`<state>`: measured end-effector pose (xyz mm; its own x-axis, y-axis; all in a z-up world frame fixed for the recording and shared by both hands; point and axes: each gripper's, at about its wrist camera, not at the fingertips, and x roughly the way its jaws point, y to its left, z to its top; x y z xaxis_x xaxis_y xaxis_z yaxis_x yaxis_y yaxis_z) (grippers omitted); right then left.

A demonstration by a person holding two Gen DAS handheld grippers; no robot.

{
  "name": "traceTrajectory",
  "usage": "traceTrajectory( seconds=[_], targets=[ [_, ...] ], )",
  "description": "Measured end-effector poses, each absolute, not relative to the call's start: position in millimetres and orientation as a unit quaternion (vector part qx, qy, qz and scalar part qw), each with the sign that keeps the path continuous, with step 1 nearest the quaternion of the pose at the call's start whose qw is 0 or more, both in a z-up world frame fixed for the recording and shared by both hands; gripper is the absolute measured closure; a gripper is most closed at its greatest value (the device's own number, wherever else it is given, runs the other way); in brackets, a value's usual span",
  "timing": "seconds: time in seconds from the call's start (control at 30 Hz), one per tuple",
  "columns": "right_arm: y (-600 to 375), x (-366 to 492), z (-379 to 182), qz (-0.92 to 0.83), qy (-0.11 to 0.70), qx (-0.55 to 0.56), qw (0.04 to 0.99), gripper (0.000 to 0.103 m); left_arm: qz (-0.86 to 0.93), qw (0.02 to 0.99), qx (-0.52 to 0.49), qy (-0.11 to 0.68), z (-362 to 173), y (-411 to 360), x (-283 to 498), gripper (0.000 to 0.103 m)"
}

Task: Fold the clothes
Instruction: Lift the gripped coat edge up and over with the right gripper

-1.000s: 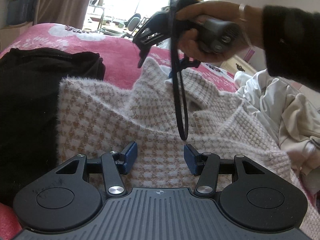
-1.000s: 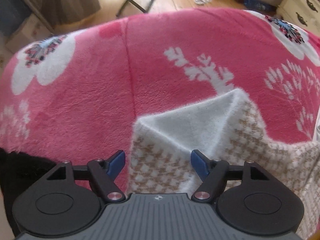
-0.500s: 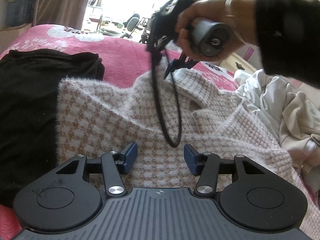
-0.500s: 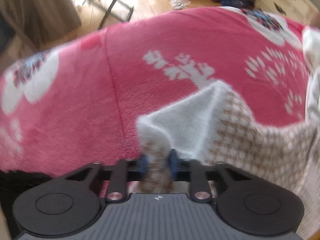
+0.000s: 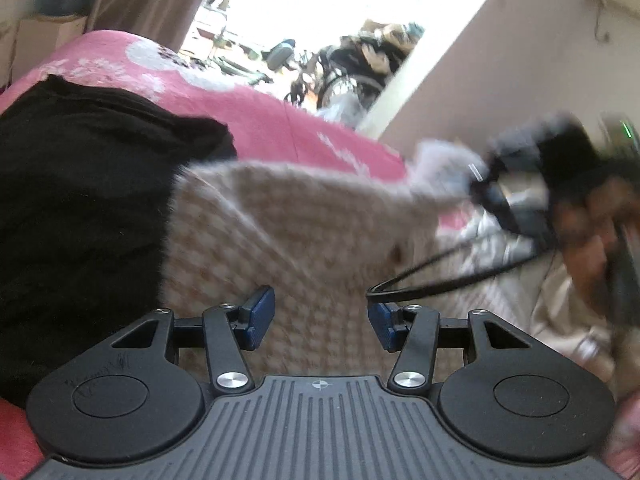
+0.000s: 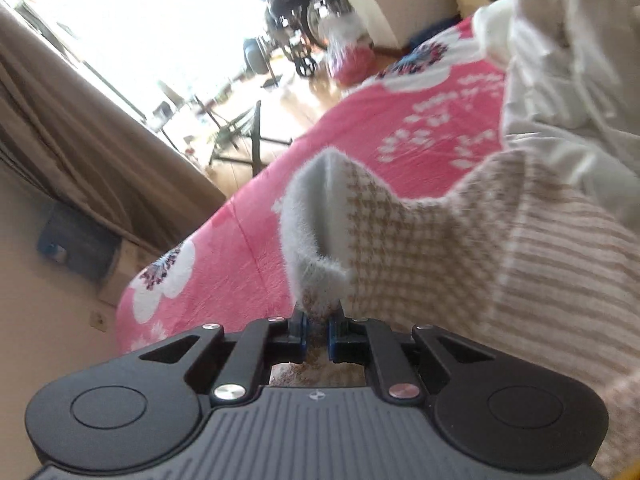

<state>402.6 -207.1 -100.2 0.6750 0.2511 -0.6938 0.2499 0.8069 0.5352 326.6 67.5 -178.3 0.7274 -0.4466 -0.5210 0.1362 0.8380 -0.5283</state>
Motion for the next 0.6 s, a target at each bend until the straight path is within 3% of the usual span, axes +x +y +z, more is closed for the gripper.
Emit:
traceTrajectory(
  seconds=[0.37, 0.6],
  targets=[
    [-247, 269, -104, -0.017, 0.309, 0.373, 0.875, 0.094, -0.242, 0.863, -0.362, 0.256, -155, 120, 305, 0.051],
    [-261, 212, -111, -0.016, 0.278, 0.39, 0.878, 0.094, -0.244, 0.854, -0.332, 0.317, -135, 121, 260, 0.051]
  ],
)
